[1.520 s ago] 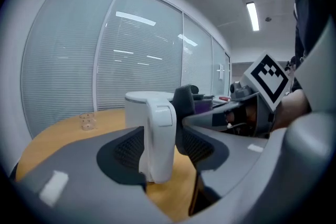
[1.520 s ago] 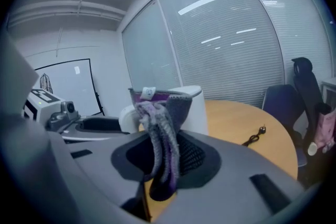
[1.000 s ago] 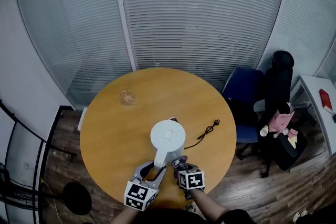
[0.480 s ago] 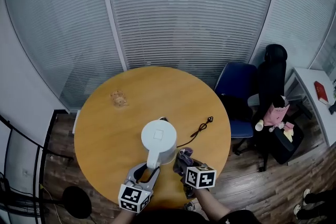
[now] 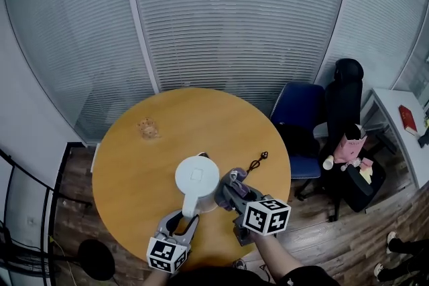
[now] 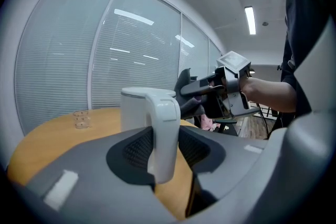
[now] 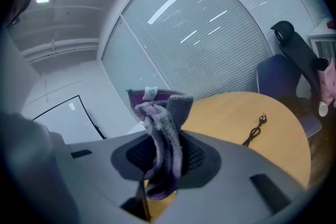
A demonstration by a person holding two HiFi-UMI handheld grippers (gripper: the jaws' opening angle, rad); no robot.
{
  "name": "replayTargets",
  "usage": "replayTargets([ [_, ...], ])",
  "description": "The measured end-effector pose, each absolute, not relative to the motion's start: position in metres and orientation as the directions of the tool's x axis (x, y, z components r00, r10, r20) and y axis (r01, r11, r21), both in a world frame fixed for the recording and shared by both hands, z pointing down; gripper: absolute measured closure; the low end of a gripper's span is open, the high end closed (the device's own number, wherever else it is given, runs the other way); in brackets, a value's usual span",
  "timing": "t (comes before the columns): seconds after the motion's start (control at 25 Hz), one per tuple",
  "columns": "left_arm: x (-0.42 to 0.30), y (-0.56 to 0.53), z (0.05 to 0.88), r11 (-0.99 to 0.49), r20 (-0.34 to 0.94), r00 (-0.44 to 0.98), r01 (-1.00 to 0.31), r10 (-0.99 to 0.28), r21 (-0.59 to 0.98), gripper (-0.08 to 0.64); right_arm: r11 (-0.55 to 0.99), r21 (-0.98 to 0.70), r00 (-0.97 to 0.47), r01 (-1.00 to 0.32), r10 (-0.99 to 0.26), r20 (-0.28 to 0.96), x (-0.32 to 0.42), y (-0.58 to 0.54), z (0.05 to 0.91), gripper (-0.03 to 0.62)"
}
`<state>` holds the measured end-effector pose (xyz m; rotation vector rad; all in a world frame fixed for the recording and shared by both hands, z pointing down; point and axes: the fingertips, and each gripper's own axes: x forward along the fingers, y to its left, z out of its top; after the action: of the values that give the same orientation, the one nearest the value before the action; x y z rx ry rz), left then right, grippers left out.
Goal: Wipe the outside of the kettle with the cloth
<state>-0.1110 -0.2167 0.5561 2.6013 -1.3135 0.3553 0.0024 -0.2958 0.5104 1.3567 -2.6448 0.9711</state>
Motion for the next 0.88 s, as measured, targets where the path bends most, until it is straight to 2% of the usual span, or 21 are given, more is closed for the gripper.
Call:
replayTargets([
  [0.24, -0.111, -0.218, 0.557, -0.585, 0.304, 0.579, -0.807, -0.756, 0.082, 0.402, 0.377, -0.526, -0.612, -0.763, -0.685, 0.396, 0.001, -0.305, 0.565, 0.495],
  [0.6, -0.11, -0.216, 0.559, -0.596, 0.313, 0.59, -0.798, -0.745, 0.088, 0.402, 0.179, -0.514, -0.515, -0.839, -0.567, 0.643, 0.006, -0.306, 0.695, 0.495],
  [0.88, -0.113, -0.215, 0.56, -0.605, 0.305, 0.6, -0.791, -0.739, 0.09, 0.4, 0.156, -0.511, -0.509, -0.845, -0.524, 0.683, 0.003, -0.299, 0.718, 0.495],
])
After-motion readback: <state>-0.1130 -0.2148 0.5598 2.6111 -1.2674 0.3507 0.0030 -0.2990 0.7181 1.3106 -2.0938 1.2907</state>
